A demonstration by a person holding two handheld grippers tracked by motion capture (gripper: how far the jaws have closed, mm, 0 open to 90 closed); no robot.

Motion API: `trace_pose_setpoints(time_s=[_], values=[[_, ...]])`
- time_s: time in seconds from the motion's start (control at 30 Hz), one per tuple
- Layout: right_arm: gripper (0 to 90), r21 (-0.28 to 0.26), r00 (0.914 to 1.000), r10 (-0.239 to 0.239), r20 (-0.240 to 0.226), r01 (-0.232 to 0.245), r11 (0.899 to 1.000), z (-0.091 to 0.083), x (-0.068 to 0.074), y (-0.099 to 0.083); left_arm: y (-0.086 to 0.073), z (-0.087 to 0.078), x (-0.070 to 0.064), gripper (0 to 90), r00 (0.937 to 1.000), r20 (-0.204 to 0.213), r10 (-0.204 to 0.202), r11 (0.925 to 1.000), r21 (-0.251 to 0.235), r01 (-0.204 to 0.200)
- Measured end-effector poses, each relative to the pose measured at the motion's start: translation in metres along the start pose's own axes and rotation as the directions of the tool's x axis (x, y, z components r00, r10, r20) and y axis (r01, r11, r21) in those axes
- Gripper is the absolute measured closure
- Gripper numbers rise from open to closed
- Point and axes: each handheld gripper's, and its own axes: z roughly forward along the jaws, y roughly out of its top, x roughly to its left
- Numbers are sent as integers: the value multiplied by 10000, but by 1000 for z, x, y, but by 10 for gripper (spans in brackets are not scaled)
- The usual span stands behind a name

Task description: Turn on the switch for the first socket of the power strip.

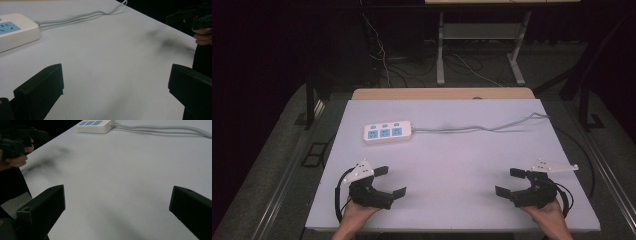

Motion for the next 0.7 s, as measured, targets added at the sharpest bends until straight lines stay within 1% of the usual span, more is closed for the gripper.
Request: trace_pose_setpoints(time_s=[0.27, 0.47, 0.7], values=[[0, 114, 9999, -7, -134, 8, 9999, 1, 1, 1, 0, 0, -1, 0, 10000, 40, -59, 10000, 65, 58], [0, 371, 9997, -80, -212, 88, 9993, 4, 3, 1, -1, -1, -1, 0, 9999, 97, -36, 9999, 155, 35], [0, 557, 9996, -158, -252, 172, 9983, 6, 4, 0, 0, -1, -2, 0, 10000, 57, 7, 9995, 311, -8]])
